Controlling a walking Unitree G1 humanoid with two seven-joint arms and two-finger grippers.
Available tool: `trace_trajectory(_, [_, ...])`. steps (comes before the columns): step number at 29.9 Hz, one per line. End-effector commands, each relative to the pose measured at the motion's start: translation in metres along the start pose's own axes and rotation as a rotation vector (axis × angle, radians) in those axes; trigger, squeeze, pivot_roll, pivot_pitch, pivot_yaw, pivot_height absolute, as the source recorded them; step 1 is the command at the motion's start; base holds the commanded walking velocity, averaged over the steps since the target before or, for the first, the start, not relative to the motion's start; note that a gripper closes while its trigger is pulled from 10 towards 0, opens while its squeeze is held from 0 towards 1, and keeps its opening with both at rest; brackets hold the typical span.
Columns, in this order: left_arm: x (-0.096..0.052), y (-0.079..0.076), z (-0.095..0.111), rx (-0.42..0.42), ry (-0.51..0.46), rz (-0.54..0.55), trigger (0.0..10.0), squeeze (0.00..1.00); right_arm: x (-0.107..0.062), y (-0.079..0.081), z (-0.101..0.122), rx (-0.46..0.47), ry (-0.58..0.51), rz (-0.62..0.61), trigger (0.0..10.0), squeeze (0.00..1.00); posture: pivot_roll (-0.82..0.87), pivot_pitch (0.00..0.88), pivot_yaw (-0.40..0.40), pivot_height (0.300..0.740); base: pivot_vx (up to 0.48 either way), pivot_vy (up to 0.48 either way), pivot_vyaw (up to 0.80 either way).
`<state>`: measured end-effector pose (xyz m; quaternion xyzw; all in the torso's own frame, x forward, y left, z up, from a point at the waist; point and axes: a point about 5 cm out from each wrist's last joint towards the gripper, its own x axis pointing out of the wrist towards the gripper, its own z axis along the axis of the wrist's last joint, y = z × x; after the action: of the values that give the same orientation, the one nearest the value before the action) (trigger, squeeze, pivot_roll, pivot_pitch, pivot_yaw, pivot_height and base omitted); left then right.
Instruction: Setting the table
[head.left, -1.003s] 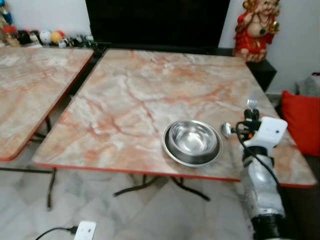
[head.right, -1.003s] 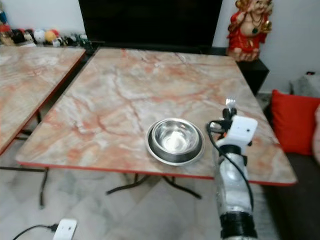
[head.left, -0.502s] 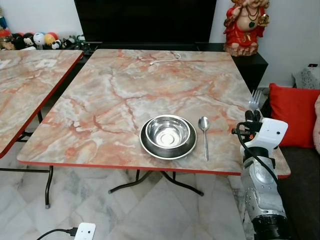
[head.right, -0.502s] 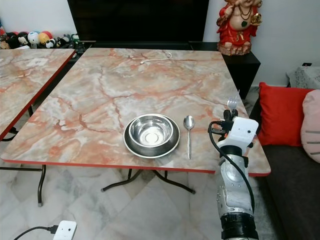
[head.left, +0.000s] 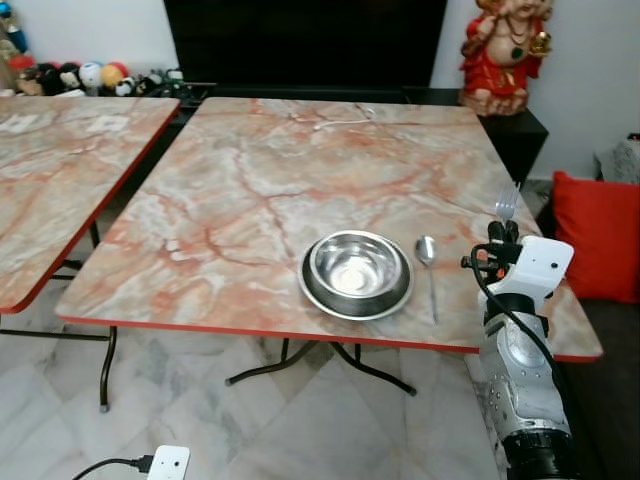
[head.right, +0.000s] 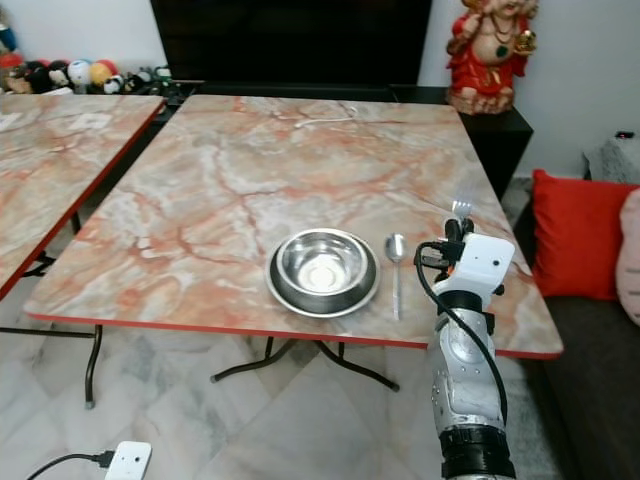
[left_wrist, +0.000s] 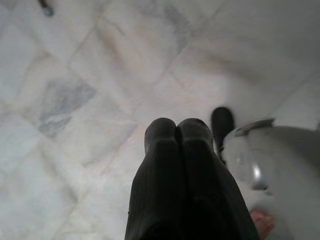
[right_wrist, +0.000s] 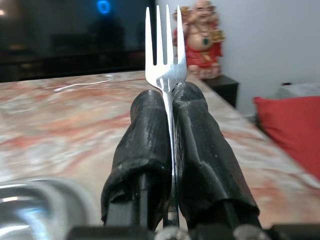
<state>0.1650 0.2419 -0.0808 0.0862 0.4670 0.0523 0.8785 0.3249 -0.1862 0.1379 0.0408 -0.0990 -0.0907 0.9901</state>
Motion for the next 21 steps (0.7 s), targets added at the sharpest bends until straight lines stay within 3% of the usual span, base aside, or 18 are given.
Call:
trace_trajectory(1, [-0.0005,0.0012,-0.0034,-0.003,0.016,0.003,10.0,0.00,0.0004,-0.0019,-0.0009,-0.005,0.010,-0.005,10.0,0.00,0.02,0.017,-0.007,0.740,0.000,0.000,0.00])
trace_trajectory(7, [-0.0006,0.0014,-0.0034,0.001,0.015,0.003,10.0,0.00,0.0002,-0.0015,-0.0012,-0.005,0.011,-0.004,10.0,0.00,0.02,0.018,-0.006,0.740,0.000,0.000,0.00])
trace_trajectory(21, [-0.0006,0.0020,-0.0036,0.004,0.017,0.005,10.0,0.00,-0.0002,0.0009,-0.0019,0.002,0.017,0.008,10.0,0.00,0.02,0.021,-0.004,0.740,0.346,0.000,0.00])
